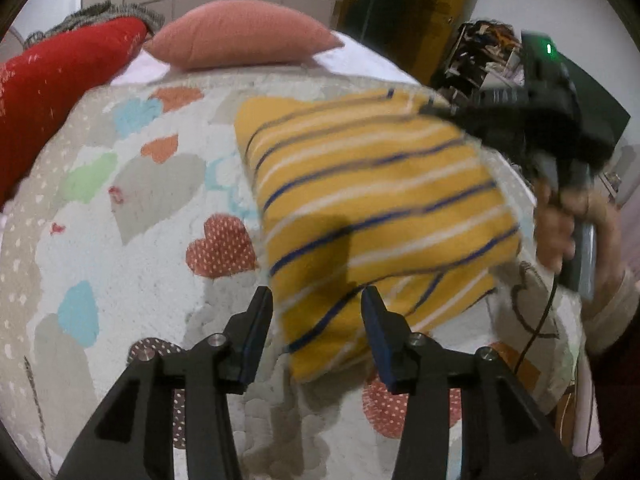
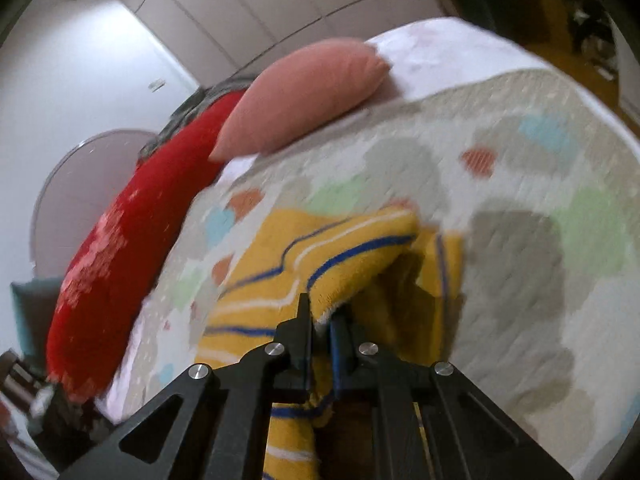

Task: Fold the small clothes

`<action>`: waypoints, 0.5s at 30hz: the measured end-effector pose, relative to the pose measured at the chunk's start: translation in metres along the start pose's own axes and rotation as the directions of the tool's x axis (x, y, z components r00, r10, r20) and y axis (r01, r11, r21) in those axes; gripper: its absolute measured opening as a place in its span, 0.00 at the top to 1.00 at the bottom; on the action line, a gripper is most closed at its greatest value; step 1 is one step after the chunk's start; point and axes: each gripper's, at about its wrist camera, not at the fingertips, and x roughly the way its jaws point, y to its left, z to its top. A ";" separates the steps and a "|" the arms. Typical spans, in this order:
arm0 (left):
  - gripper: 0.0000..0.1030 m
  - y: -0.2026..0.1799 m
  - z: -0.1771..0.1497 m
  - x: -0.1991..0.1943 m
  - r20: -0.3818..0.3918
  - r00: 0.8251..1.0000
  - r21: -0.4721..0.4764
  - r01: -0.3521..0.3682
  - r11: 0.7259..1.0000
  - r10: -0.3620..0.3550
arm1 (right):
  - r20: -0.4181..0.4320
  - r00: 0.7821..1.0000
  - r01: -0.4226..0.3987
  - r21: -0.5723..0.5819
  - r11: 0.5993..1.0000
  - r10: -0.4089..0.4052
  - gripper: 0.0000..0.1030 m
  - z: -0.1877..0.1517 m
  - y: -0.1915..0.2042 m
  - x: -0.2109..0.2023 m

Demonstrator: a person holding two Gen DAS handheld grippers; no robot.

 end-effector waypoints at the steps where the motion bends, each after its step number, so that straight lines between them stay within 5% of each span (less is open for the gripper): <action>1: 0.57 0.001 -0.002 0.003 -0.007 1.000 -0.006 0.001 1.000 -0.001 | 0.009 0.999 0.040 0.000 0.999 -0.040 0.92 0.007 -0.002 0.003; 6: 0.54 -0.003 -0.009 0.017 -0.052 0.999 0.007 -0.007 1.000 0.007 | -0.012 0.977 0.213 -0.052 0.976 -0.214 0.89 0.014 -0.005 0.027; 15: 0.52 -0.013 -0.027 0.004 -0.074 0.997 0.009 -0.025 1.000 0.025 | 0.086 0.988 0.129 -0.018 0.992 -0.127 0.78 -0.001 0.000 -0.043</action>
